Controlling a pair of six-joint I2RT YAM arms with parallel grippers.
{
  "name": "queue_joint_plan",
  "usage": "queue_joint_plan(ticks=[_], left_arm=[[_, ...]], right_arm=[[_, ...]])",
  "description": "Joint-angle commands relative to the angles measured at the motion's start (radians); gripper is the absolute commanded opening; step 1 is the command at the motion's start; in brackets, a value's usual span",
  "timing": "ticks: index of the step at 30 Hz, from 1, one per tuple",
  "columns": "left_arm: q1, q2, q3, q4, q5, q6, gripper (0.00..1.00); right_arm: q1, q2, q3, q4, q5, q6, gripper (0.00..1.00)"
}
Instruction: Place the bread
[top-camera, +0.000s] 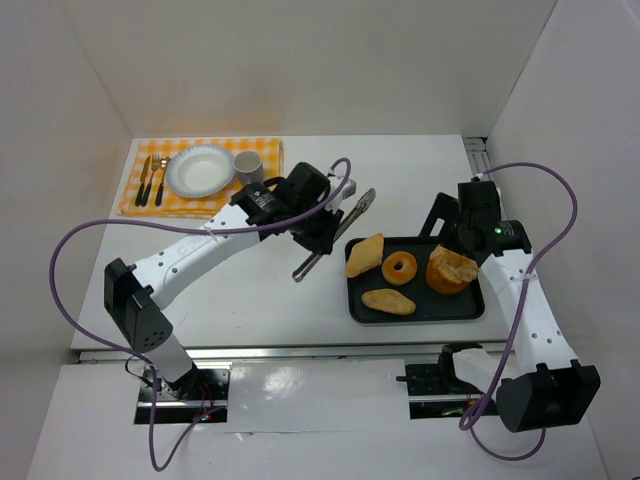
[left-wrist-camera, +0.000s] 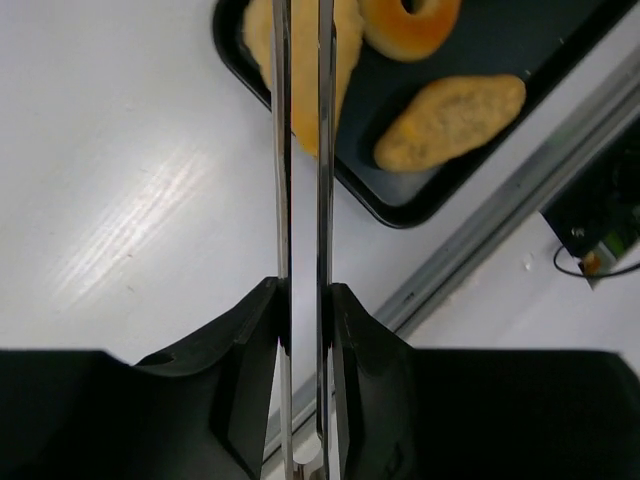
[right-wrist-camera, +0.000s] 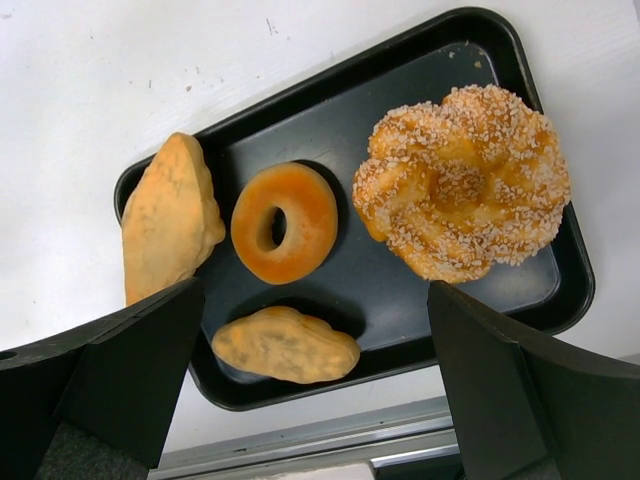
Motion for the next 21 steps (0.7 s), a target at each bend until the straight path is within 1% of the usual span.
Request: queue_joint_plan(ticks=[1,2,4,5,8,9,12,13,17,21], left_arm=[[-0.051,-0.034,0.020,-0.028,0.064,-0.016,0.38],[-0.072,-0.034,0.020,-0.028,0.105,-0.025,0.38],[-0.081,-0.012,-0.007,-0.014,0.142,-0.047,0.38],[-0.097,-0.011,-0.008,-0.003,0.177,-0.071,0.39],[-0.127,0.010,-0.021,0.033,0.199,-0.114,0.40],[-0.127,0.024,-0.021,0.033,0.199,-0.154,0.45],[-0.137,0.051,-0.021,0.043,0.220,-0.205,0.56],[-0.137,0.051,-0.021,0.053,0.220,-0.217,0.61],[-0.156,0.091,-0.030,0.075,0.204,-0.260,0.61],[-0.157,0.116,-0.031,0.087,0.147,-0.312,0.60]], right_arm=[[-0.002,-0.013,0.058,0.012,0.017,-0.011,1.00],[-0.002,-0.013,0.068,0.012,0.031,-0.020,1.00],[-0.002,-0.013,0.078,0.003,0.042,-0.020,1.00],[-0.002,-0.013,0.090,-0.007,0.042,-0.020,1.00],[-0.002,-0.013,0.101,-0.017,0.051,-0.020,1.00],[-0.002,-0.013,0.110,-0.017,0.051,-0.020,1.00],[-0.002,-0.013,0.110,-0.017,0.051,-0.020,1.00],[-0.002,-0.013,0.099,-0.017,0.051,-0.020,1.00],[-0.002,-0.013,0.108,-0.017,0.051,-0.020,1.00],[-0.002,-0.013,0.127,-0.027,0.060,-0.020,1.00]])
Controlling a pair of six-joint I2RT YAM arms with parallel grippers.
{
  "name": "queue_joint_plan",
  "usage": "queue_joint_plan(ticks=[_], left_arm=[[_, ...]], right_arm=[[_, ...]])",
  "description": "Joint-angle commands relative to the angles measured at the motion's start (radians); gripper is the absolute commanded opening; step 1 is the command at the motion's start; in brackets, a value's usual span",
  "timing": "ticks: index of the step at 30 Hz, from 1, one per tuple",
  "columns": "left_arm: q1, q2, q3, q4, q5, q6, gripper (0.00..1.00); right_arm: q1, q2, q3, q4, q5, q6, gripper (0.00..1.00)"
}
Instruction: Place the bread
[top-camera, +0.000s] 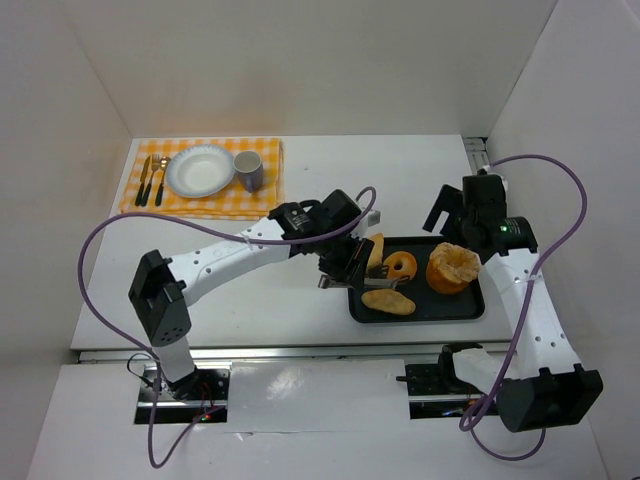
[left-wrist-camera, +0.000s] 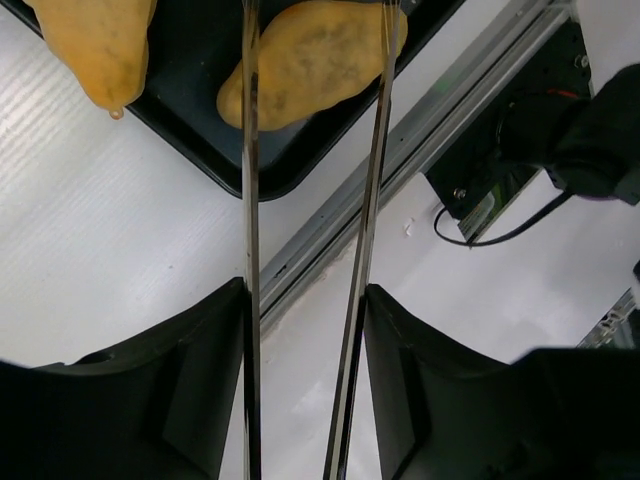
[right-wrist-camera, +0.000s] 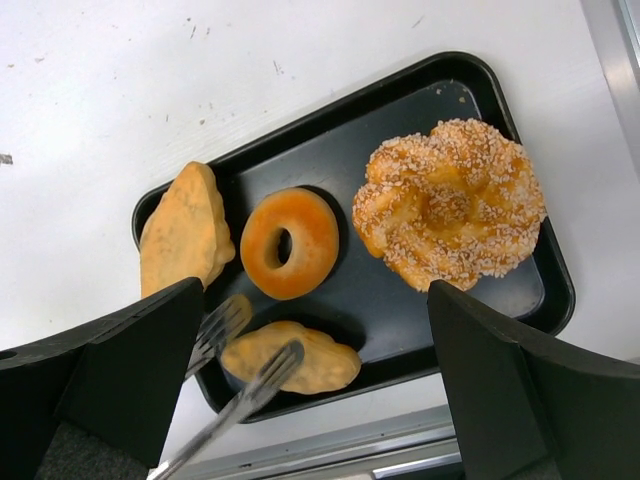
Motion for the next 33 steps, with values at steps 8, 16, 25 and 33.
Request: queue_joint_plan(ticks=[8,16,25,33], left_arm=[[-0.007,0.094,0.045,0.037,-0.118,-0.124,0.56],[-0.045,0.154,0.125,-0.022,-0.197,-0.124,0.63],[-0.045,0.222,0.197,0.009,-0.153,-0.114,0.52],[-0.045,0.138,0.262,-0.002,-0.153,-0.085,0.23]], right_arm=[[-0.002,-0.024,0.057,-0.023,0.031,-0.016,1.00],[-0.002,-0.043,0.038,-0.023,0.031,-0.016,1.00],[-0.002,-0.052,0.020,-0.014,0.013,-0.016,1.00],[-0.002,-0.061,-0.009,-0.023,0.022,-0.007,1.00]])
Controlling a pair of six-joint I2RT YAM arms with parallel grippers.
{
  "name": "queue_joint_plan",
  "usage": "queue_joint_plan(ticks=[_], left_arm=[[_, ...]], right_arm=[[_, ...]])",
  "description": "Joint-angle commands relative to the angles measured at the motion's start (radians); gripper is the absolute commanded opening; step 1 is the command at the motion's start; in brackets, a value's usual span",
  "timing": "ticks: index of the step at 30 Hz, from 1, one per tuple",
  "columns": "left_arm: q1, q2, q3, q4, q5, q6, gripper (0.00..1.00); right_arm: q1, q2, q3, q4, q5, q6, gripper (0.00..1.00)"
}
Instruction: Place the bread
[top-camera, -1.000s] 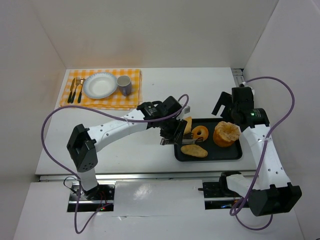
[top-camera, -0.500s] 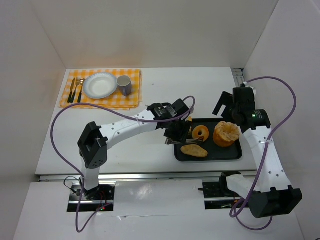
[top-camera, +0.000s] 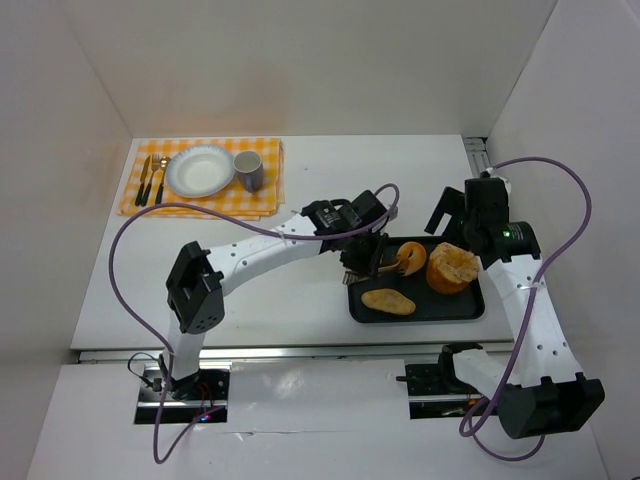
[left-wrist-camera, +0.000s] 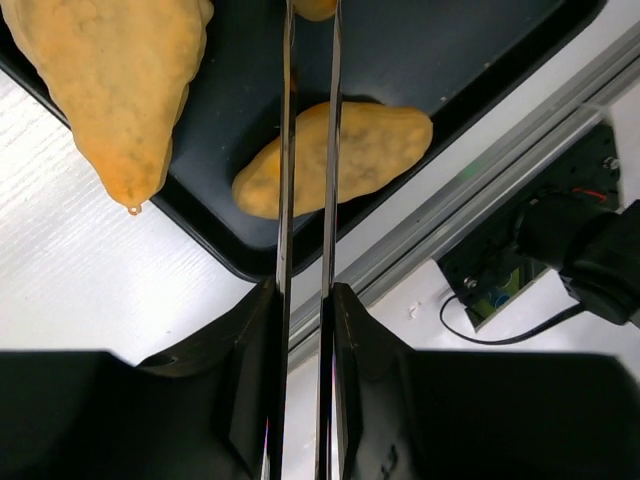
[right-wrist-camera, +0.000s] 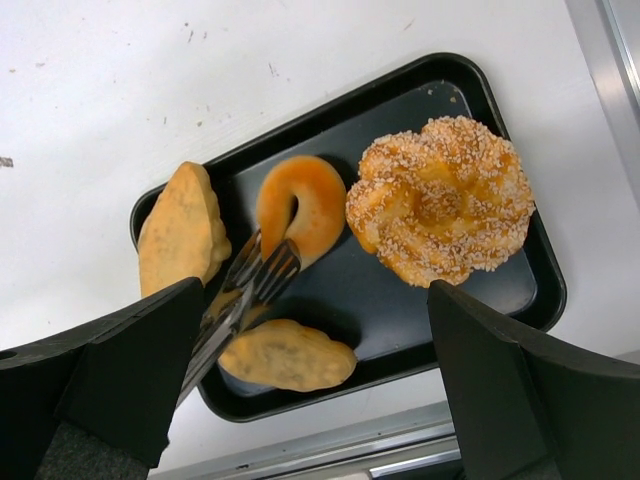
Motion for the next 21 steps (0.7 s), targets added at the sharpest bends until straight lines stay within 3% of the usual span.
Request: queue_joint_plan(ticks=[1,5,13,18,21], left_arm=[[0.000,-0.097,0.066,0.015,0.002,0.010,0.23],[0.047,-0.163,0.077,0.015,0.011,0.010,0.17],[0.294,-0.235,0.054,-0.036,0.023,0.115,0.09],[0.614,-0.285,0.097,-0.010,-0.039,0.181,0.12],[0.811,-0.271,0.136,0.004,-0.009,0.179,0.12]], right_arm=[[-0.002,-0.028,-0.008,-0.008,0.008,-0.007,1.00],[-0.002,-0.028,0.012,-0.008,0.008,-0.007,1.00],[-0.002,-0.008,0.161,-0.082,0.141,-0.047,1.00],[-0.002,-0.058,0.152,-0.024,0.058,-0.094,1.00],[-0.002,-0.058,0.132,-0.013,0.058,-0.085,1.00]])
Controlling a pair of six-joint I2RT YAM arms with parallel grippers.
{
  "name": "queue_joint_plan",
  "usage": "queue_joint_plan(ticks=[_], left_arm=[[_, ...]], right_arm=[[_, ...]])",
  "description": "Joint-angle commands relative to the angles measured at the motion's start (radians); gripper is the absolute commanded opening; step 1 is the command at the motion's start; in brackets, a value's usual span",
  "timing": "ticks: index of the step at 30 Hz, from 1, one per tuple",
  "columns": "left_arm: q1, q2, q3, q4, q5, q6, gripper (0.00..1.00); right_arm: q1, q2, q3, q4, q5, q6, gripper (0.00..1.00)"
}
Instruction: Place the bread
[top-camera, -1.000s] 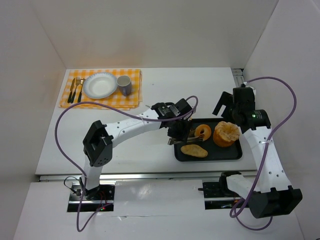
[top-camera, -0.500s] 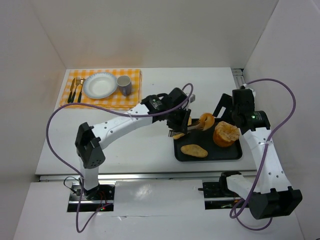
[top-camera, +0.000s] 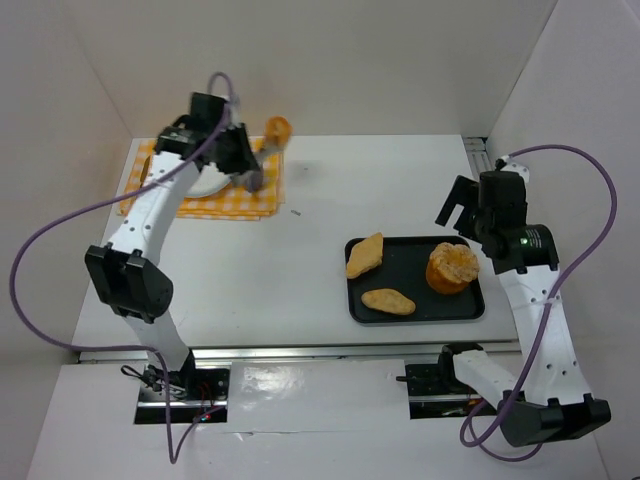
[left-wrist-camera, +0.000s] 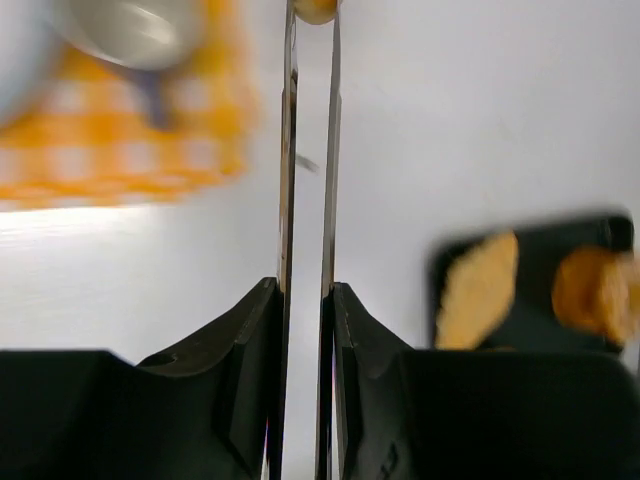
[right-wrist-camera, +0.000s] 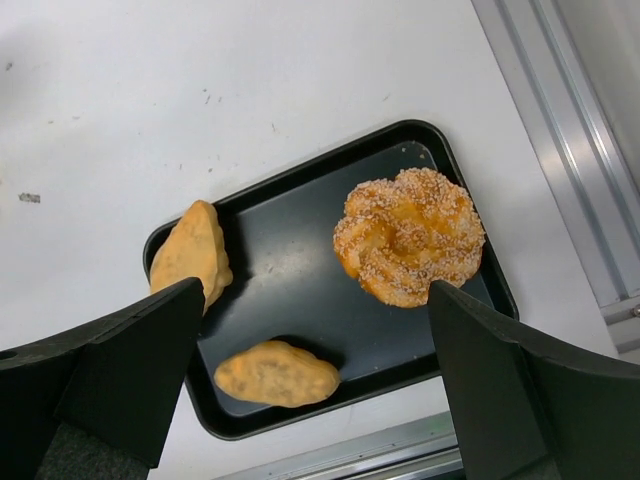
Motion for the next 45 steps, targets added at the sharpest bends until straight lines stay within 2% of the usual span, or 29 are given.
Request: queue_joint_plan(ticks=[1,2,6,9,13,17,21,25,28,29,32,36,42,45], left_arm=[[0.186,-0.054,0.089,0.037,0.014,0.030,0.12],[0.265,-0.054,0.089,0.037,0.049,0.010,0.12],[0.399,-0.025,0.051,0.111,0.101,-0.039,0.15],[0.447,0.035,0.042,0.142,0.091,-0.067,0.17],[0.461,0.144,0.063,0.142,0.086,-0.078,0.17],[0.461,0.187,0.063,0.132,0.033,-0.078,0.19],[0.461,0.216,0.014,0.132,-0.027,-0.064,0.19],[0.471,0.216,-0.056,0.163,-0.018,-0.064,0.19],[0.471,0.227,-0.057,0.154,-0.018,-0.053,0.30],[0.471,0.227,-0.057,0.154,-0.018,-0.053,0.40],[0.471,0.227,-0.047,0.143,-0.018,-0.043,0.46],[0.471,0.184,-0.047,0.134,-0.018,-0.023,0.64],[0.471,0.114,-0.012,0.085,-0.041,-0.012,0.66],[0.459,0.026,-0.012,0.085,-0.050,0.008,0.66]], right_arm=[[-0.002,-0.030,0.007,0.029,-0.010,-0.021,1.00],[-0.002,-0.030,-0.002,0.029,-0.010,-0.021,1.00],[-0.002,-0.039,-0.028,0.041,0.002,-0.012,1.00],[-0.002,-0.048,-0.080,0.076,-0.027,-0.003,1.00],[-0.002,-0.048,-0.090,0.076,-0.042,0.006,1.00],[-0.002,-0.048,-0.099,0.076,-0.019,0.006,1.00],[-0.002,-0.038,-0.099,0.067,0.001,0.016,1.00],[-0.002,-0.037,-0.110,0.058,0.010,0.025,1.00],[-0.002,-0.037,-0.110,0.058,0.010,0.025,1.00],[-0.002,-0.037,-0.110,0.067,0.010,0.025,1.00],[-0.002,-0.037,-0.101,0.067,0.010,0.025,1.00],[-0.002,-0.028,-0.100,0.058,0.010,0.025,1.00],[-0.002,-0.028,-0.100,0.058,0.010,0.025,1.00],[-0.002,-0.028,-0.091,0.058,0.010,0.025,1.00]])
